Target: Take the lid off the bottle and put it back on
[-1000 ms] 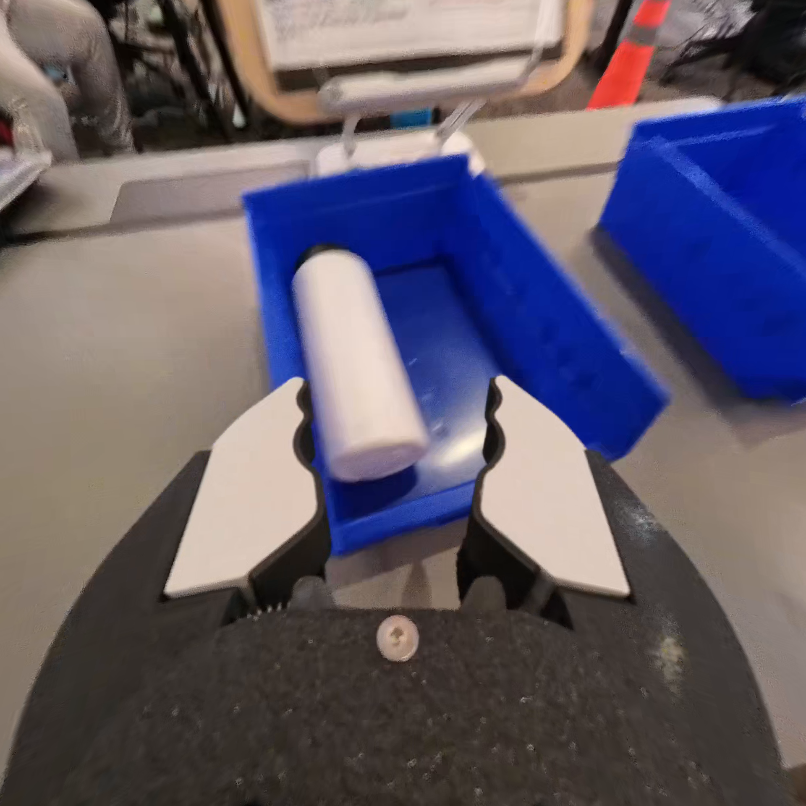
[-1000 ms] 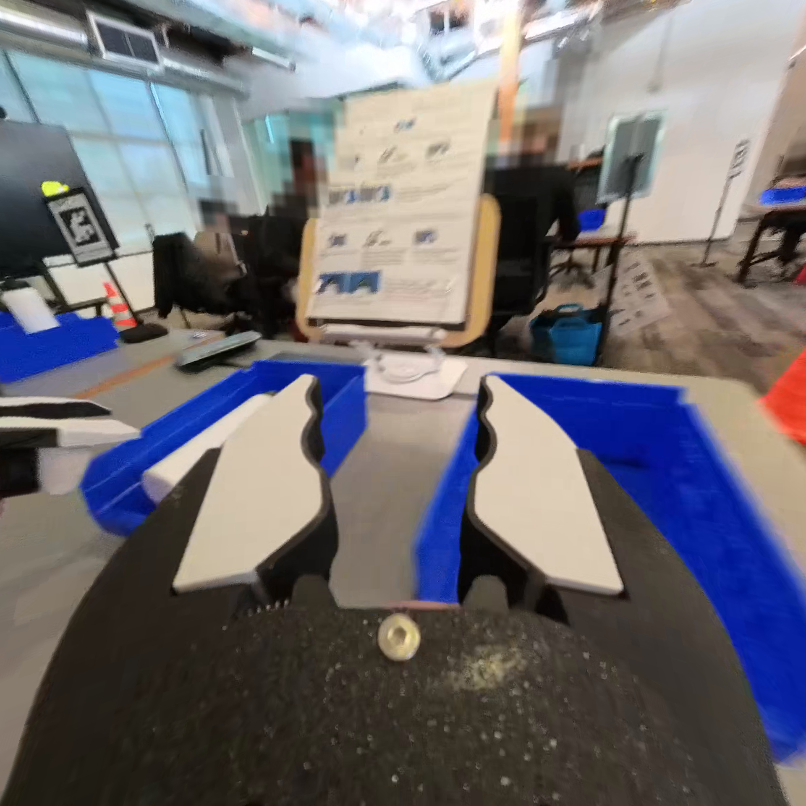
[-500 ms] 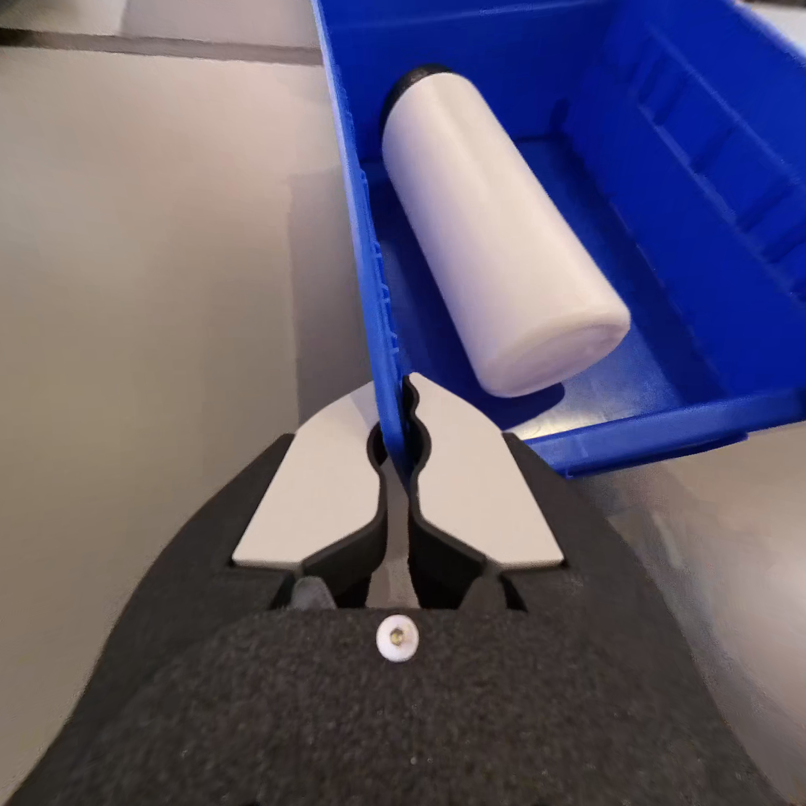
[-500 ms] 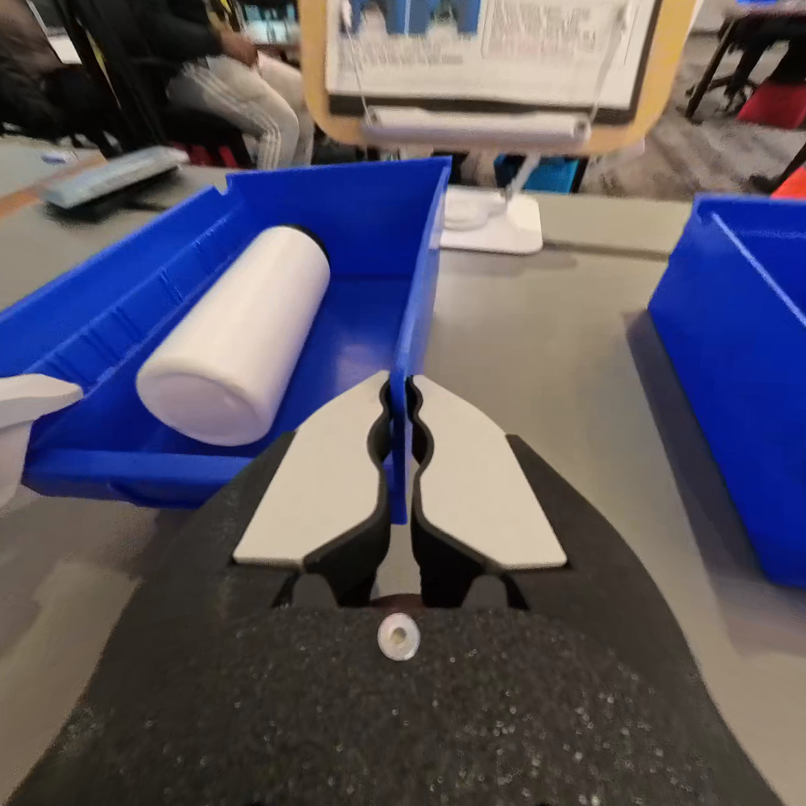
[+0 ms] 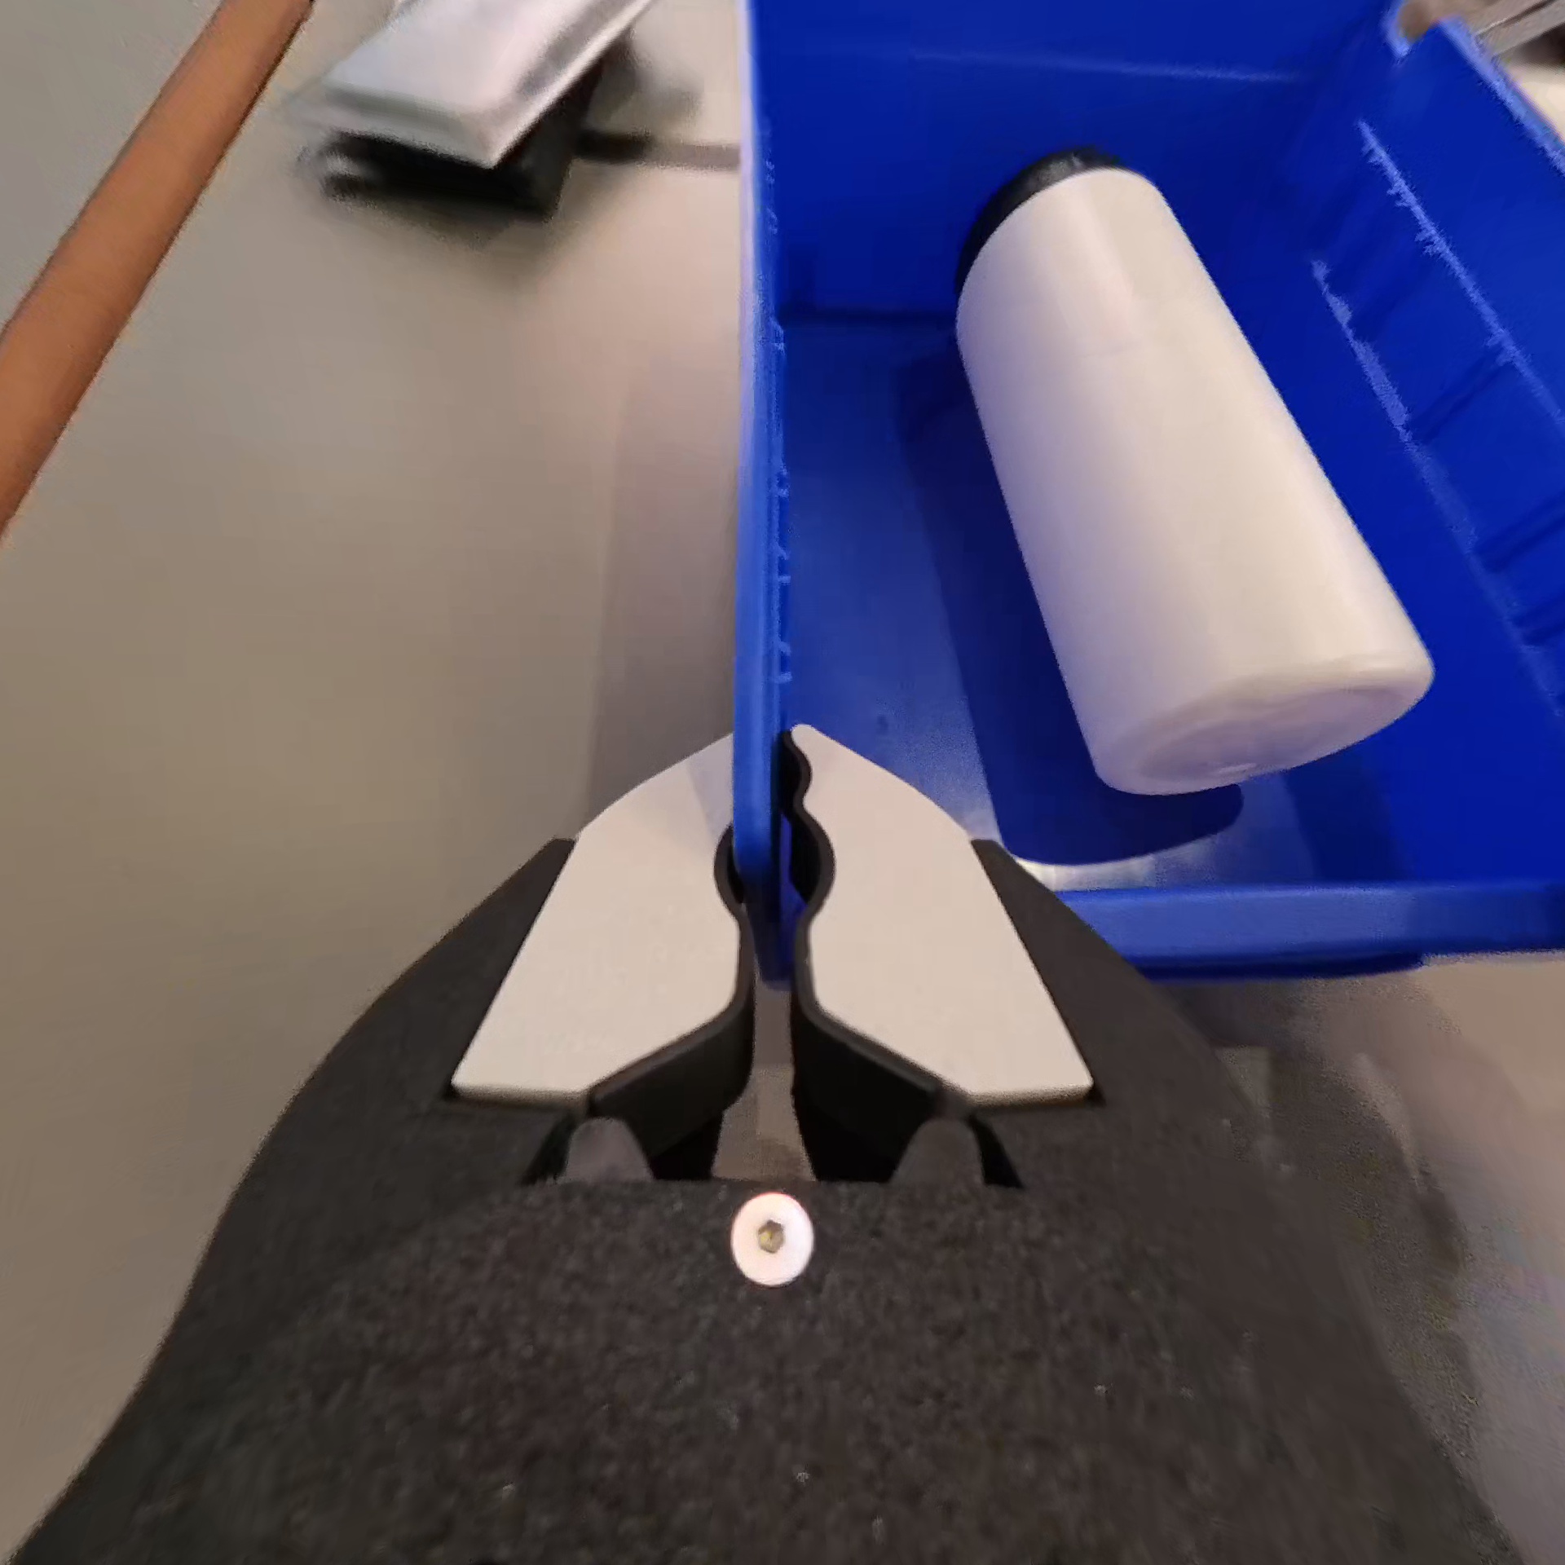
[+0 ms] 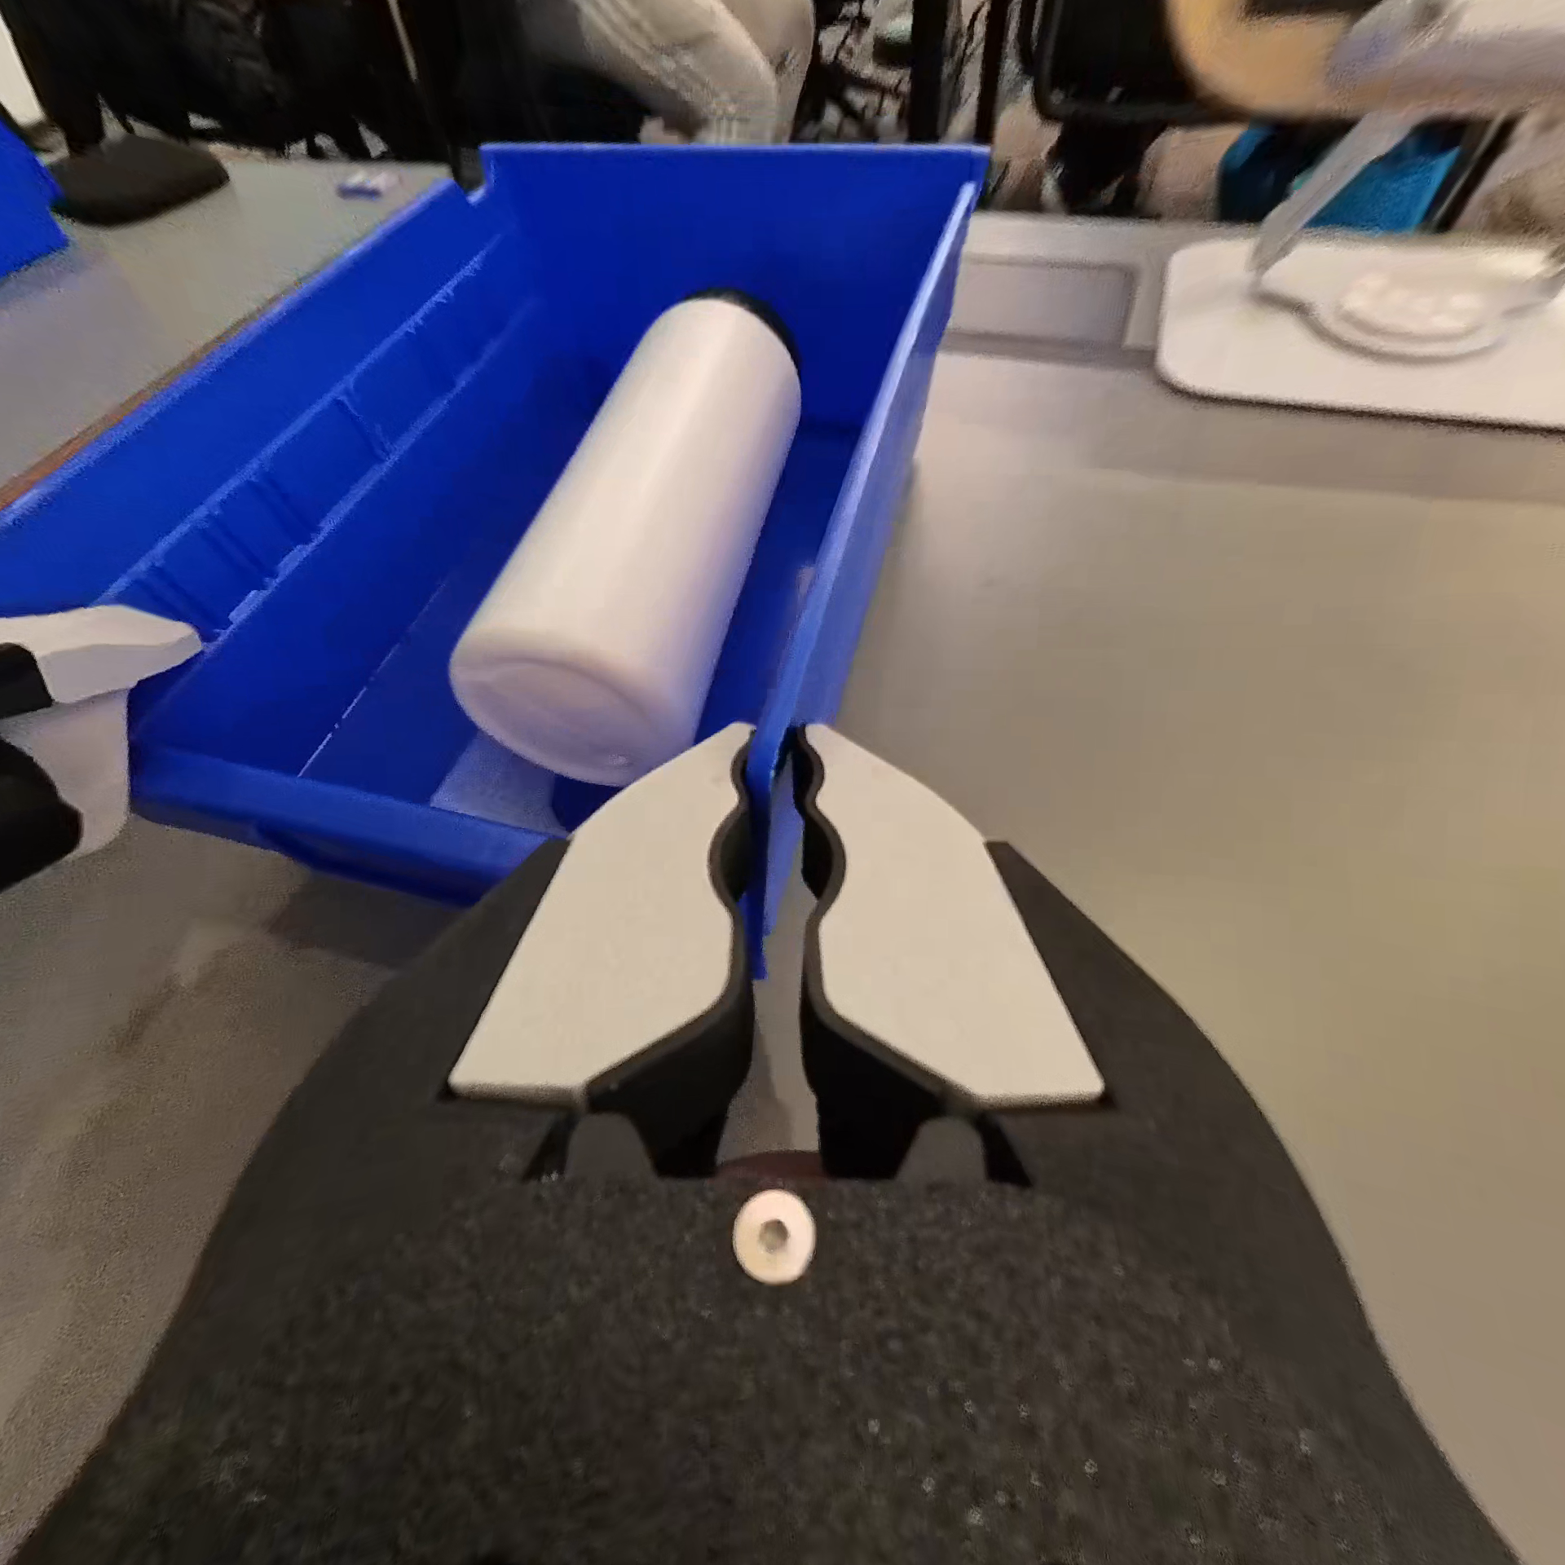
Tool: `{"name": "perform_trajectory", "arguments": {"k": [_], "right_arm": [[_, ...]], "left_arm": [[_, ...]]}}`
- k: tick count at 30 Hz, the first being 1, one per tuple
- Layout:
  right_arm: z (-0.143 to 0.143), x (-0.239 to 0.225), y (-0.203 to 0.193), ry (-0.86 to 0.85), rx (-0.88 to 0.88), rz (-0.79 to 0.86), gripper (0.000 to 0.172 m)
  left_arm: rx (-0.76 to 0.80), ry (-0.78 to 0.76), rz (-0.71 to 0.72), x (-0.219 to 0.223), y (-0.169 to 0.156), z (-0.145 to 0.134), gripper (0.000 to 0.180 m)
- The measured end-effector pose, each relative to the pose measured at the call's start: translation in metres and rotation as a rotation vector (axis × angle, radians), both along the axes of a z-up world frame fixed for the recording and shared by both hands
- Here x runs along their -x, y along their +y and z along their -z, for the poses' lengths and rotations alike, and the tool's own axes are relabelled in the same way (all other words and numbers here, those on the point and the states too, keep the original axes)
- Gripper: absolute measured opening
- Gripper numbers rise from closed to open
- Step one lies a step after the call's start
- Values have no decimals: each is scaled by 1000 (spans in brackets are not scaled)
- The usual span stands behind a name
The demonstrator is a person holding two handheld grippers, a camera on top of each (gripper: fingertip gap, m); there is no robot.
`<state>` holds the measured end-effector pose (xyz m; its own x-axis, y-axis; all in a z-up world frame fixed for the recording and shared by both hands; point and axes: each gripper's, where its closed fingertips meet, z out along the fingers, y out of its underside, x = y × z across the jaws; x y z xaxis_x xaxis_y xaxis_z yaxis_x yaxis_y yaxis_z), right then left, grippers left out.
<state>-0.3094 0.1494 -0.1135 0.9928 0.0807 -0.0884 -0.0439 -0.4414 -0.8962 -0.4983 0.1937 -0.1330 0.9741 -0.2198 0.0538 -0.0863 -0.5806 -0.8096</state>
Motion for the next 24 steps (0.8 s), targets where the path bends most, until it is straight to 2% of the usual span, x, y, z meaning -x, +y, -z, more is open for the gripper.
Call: {"name": "perform_trajectory", "arguments": {"k": [2,5,8,9,11,13,15,19,22,24], "right_arm": [[10,9,3,-1,-10,-12,6],[10,11,4,6,-47,-8,6],[10,12,3,17,-15,-59,8],[8,13,1,8,-5,-93,9],[-7,13,-6,1,-47,-178,15],[-30,4,-18,-28,-109,-262,30],[-52,-13,-33,-55,-147,-335,38],[-88,-77,-66,-86,-168,-407,57],[-109,-140,-91,-81,-175,-400,67],[-118,-184,-108,-77,-187,-370,73]], "left_arm": [[-17,-24,-29,7,3,4,1],[-15,-5,-25,8,5,4,2],[-9,-80,-30,6,5,3,3],[1,-104,-24,5,3,2,9],[2,-124,-43,9,-1,-8,38],[-49,-153,-55,9,-8,-32,54],[-81,-184,-19,-4,-19,-59,66],[-167,-195,99,-57,-49,-105,76],[-202,-156,190,-105,-76,-120,84],[-183,-189,267,-141,-97,-119,89]]}}
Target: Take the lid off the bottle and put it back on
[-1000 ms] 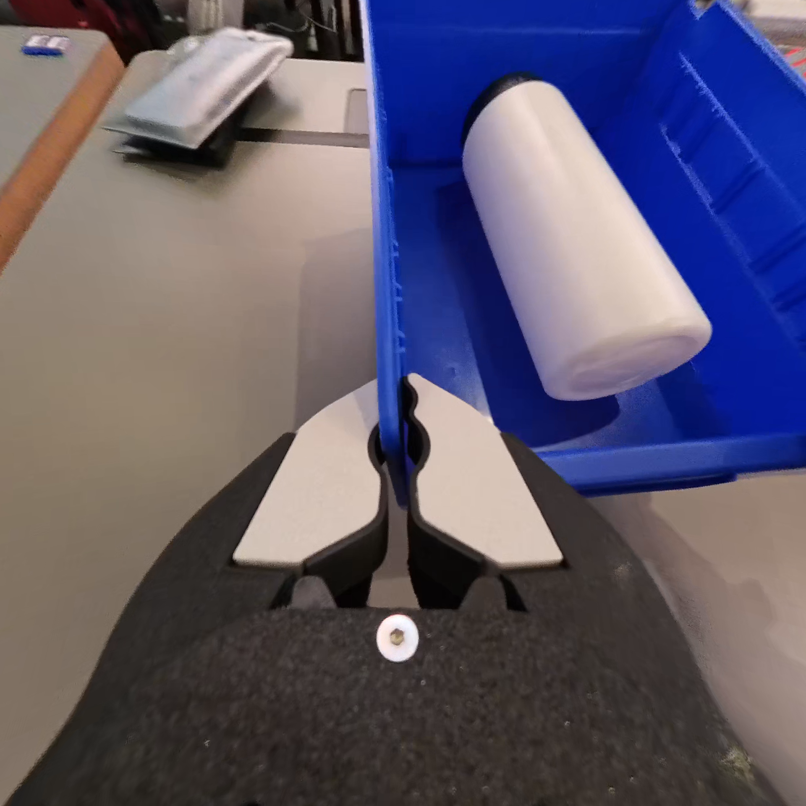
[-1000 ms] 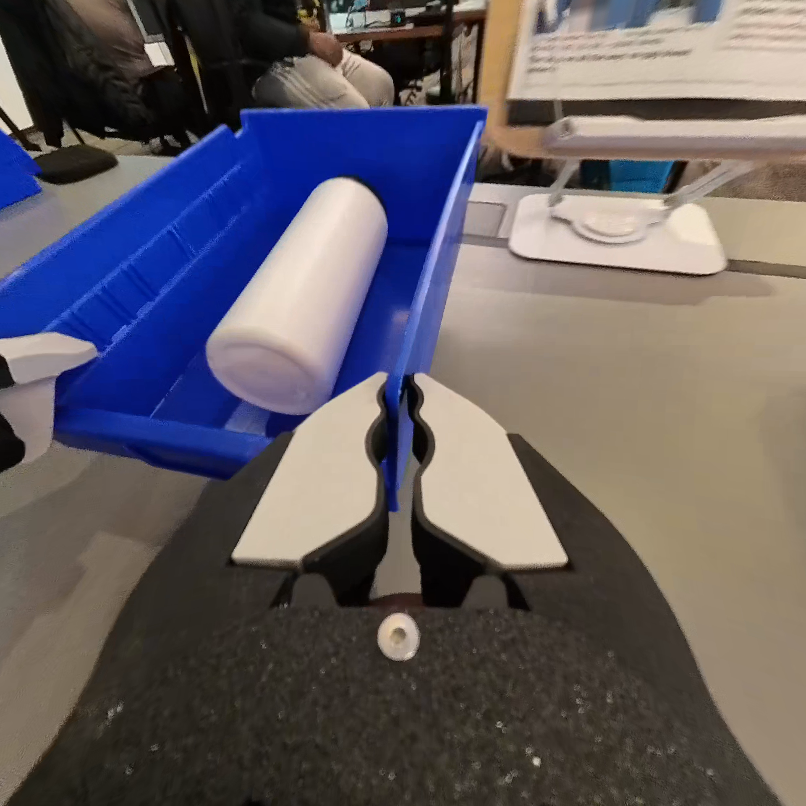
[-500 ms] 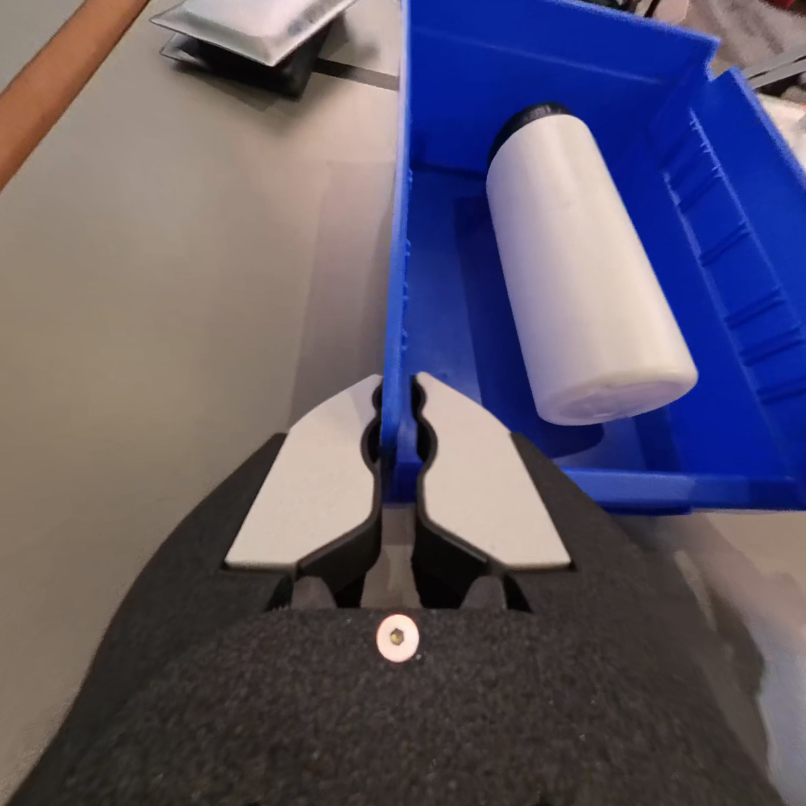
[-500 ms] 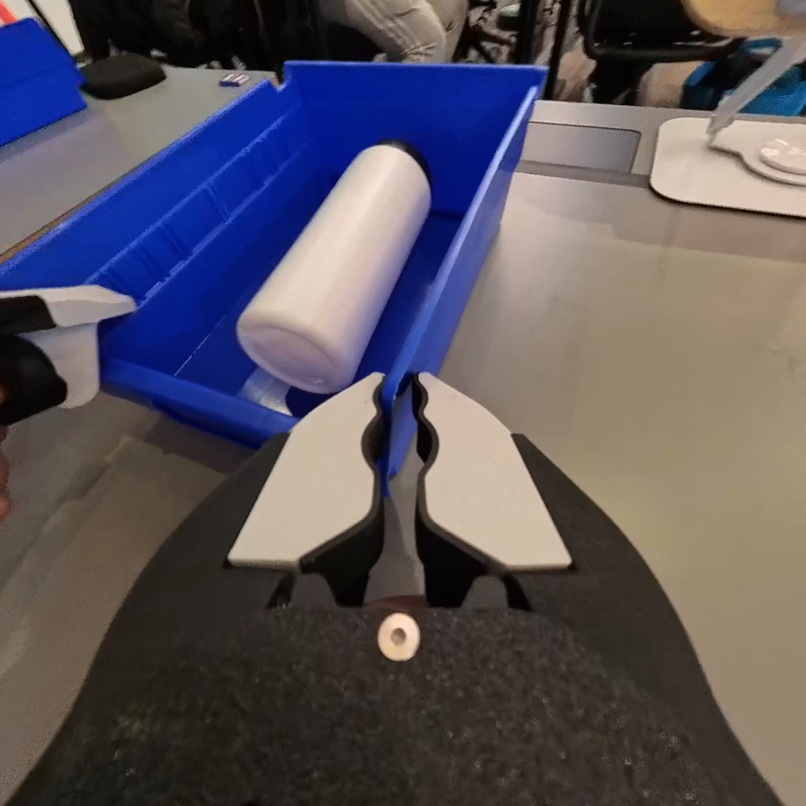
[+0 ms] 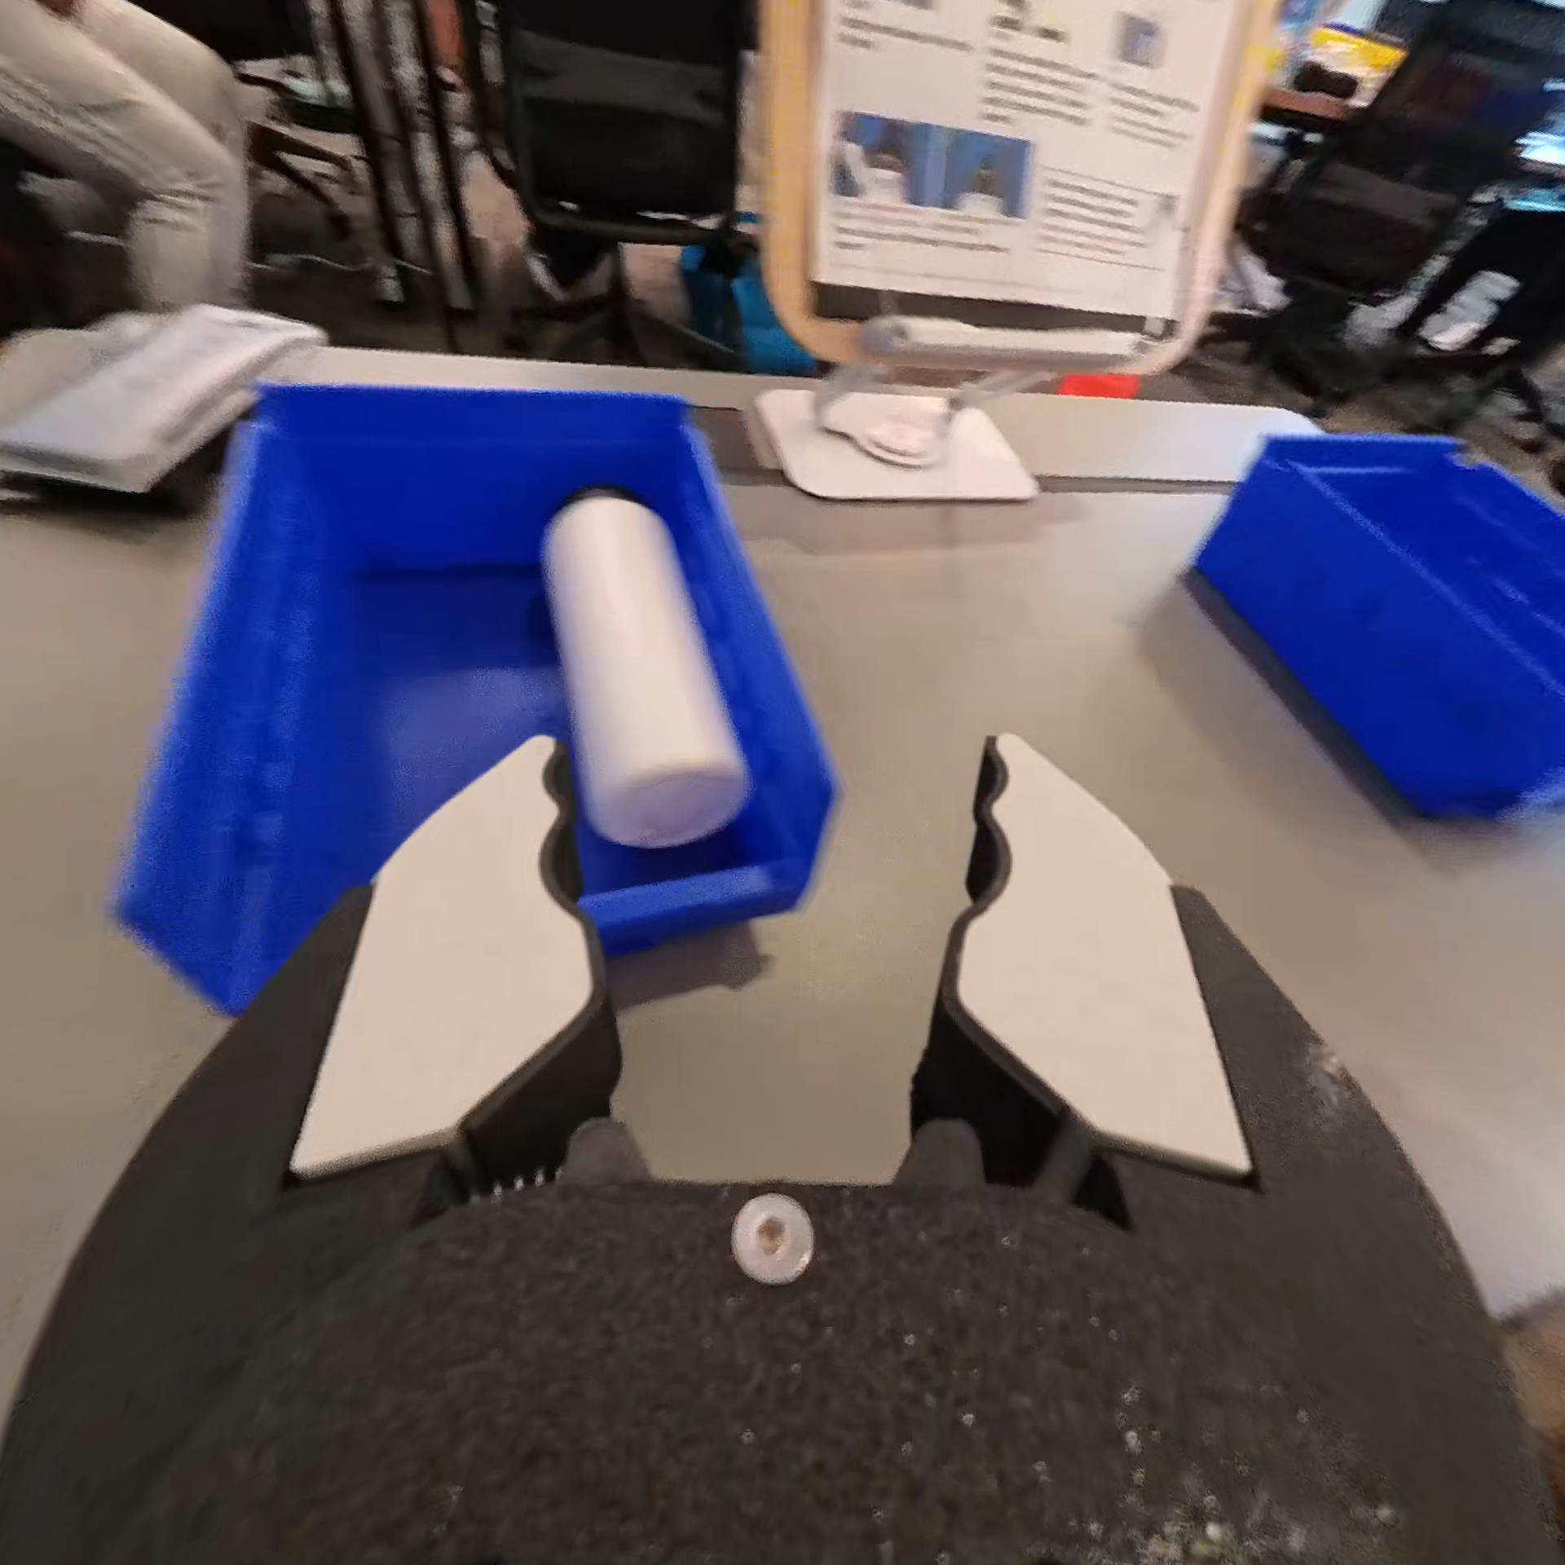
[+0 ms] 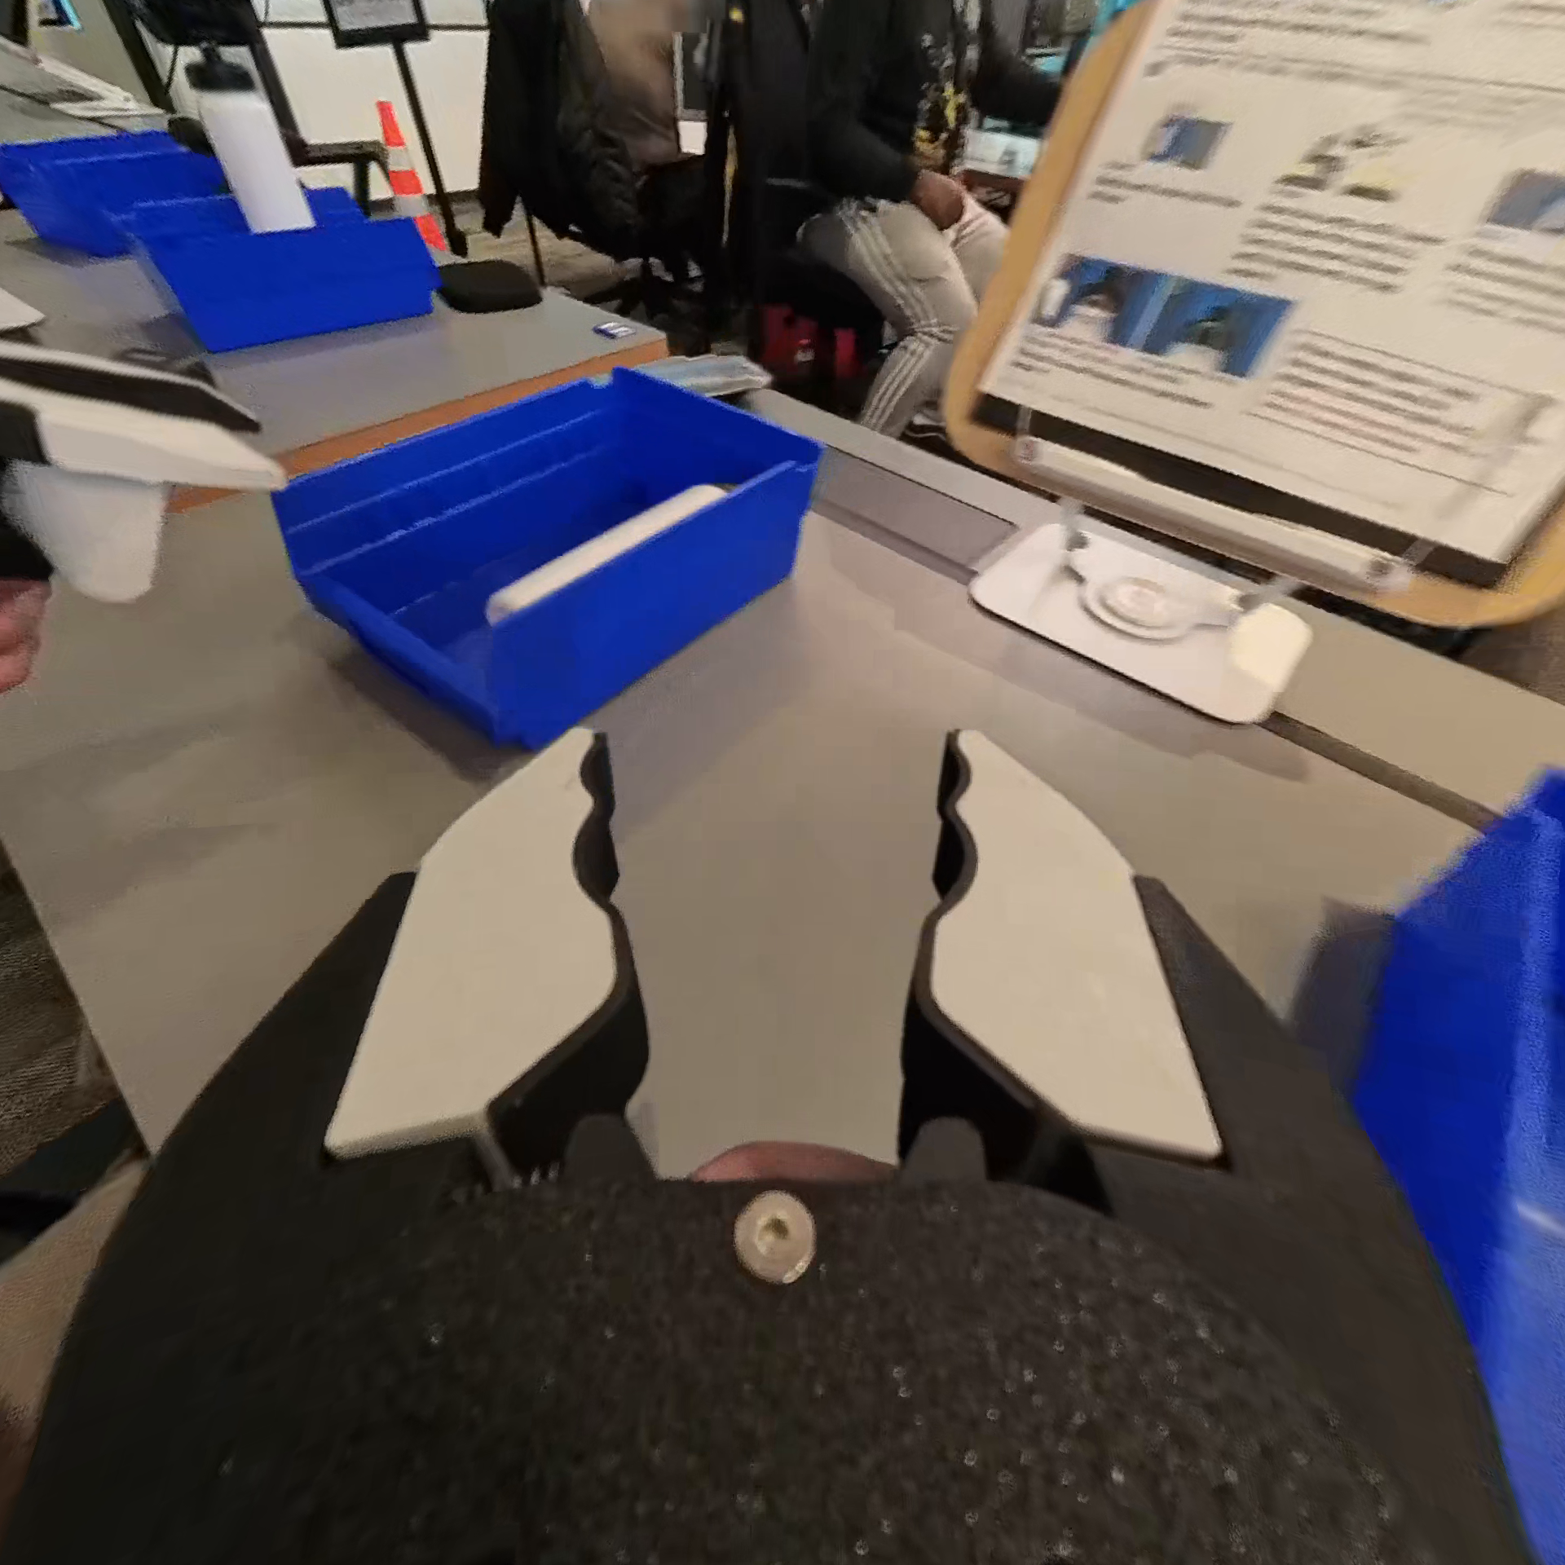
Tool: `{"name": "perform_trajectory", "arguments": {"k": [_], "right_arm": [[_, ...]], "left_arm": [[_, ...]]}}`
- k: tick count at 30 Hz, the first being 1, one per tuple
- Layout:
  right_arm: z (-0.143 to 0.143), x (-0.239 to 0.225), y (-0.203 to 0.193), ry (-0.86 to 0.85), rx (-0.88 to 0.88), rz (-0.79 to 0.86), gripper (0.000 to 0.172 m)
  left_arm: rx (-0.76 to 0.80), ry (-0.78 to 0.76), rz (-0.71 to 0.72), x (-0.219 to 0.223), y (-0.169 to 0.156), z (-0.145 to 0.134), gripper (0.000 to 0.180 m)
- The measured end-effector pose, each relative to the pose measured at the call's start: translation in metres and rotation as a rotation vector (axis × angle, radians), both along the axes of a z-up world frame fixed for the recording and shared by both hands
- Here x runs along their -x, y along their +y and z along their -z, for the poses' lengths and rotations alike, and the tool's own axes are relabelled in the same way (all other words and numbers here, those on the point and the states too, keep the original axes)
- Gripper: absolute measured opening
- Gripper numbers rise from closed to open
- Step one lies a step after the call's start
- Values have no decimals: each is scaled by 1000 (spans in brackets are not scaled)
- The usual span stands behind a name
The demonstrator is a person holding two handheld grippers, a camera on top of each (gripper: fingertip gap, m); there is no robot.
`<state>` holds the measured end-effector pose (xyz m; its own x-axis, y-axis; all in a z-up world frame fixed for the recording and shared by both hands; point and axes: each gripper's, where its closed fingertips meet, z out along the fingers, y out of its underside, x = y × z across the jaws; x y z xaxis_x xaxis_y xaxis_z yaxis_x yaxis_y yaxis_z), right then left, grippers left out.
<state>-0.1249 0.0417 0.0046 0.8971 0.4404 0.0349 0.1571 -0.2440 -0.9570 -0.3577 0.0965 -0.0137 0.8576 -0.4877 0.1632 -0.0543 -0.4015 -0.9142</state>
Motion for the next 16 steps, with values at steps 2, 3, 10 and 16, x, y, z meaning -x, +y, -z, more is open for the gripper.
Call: {"name": "perform_trajectory", "arguments": {"k": [2,3,10,16], "right_arm": [[-1,-42,-19,8,0,40,76],[2,-63,-30,10,-3,67,76],[78,-158,-97,93,27,227,74],[113,-190,-110,95,60,305,74]], "left_arm": [[27,-19,49,-26,-20,9,93],[31,-21,60,-35,-29,15,94],[-102,115,-33,-24,-67,84,89],[-59,121,12,-40,-74,103,87]]}}
